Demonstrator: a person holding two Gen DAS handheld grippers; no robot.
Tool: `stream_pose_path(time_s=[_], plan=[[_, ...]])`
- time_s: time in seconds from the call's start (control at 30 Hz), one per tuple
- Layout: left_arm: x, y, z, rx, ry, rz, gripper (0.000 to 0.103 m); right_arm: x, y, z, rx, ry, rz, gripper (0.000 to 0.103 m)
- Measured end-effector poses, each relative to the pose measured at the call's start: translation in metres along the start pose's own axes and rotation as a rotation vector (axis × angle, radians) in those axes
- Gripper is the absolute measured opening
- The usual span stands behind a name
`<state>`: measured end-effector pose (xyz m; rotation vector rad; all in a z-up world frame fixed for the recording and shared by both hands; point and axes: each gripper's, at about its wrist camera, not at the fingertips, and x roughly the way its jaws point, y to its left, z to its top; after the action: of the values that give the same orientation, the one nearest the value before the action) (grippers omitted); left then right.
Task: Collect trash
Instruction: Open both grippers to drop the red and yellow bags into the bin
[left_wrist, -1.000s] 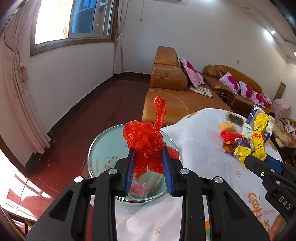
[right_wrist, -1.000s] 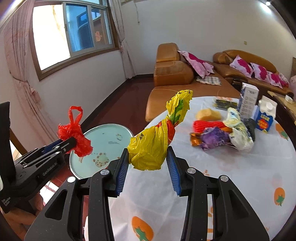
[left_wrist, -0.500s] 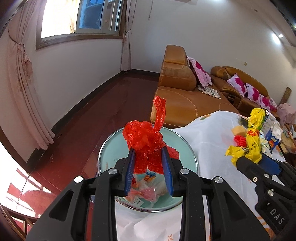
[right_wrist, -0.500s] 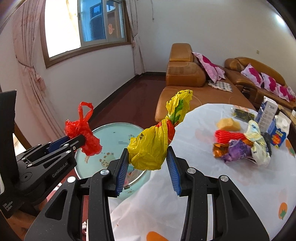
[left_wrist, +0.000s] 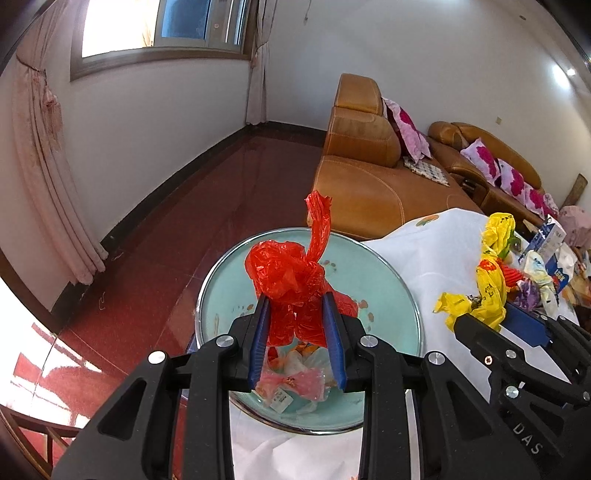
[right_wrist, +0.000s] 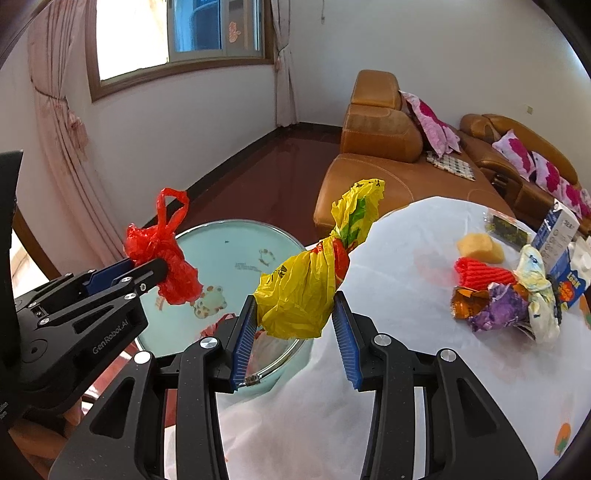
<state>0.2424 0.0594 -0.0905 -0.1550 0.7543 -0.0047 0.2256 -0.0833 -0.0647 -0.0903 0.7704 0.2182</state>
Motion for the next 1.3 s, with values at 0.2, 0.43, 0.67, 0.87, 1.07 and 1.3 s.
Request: stream_pose_path(time_s=[0.2,0.43,0.67,0.87,1.07,1.3], plan=[[0.011,0.003,-0.003,-0.003,0.024,0.001,0.029,0.015,0.005,0.001,-0.030,0.027,0.004,0.042],[0.029,0.005,-0.002,-0.009,0.061,0.002,0.029,0.037,0.008,0.000,-0.065,0.075,0.016,0.042],[0.038,0.006,-0.002,-0.007,0.076,0.009,0.029,0.056,0.011,0.002,-0.094,0.118,0.029,0.043],[0.042,0.007,-0.002,-0.008,0.086,0.019,0.030,0.062,0.015,0.003,-0.116,0.132,0.041,0.050],[0.043,0.006,-0.003,-0.006,0.089,0.020,0.030,0.056,0.006,0.004,-0.088,0.117,0.044,0.053],[0.041,0.004,-0.003,0.007,0.088,0.032,0.034,0.038,-0.013,0.005,-0.017,0.084,0.027,0.053]])
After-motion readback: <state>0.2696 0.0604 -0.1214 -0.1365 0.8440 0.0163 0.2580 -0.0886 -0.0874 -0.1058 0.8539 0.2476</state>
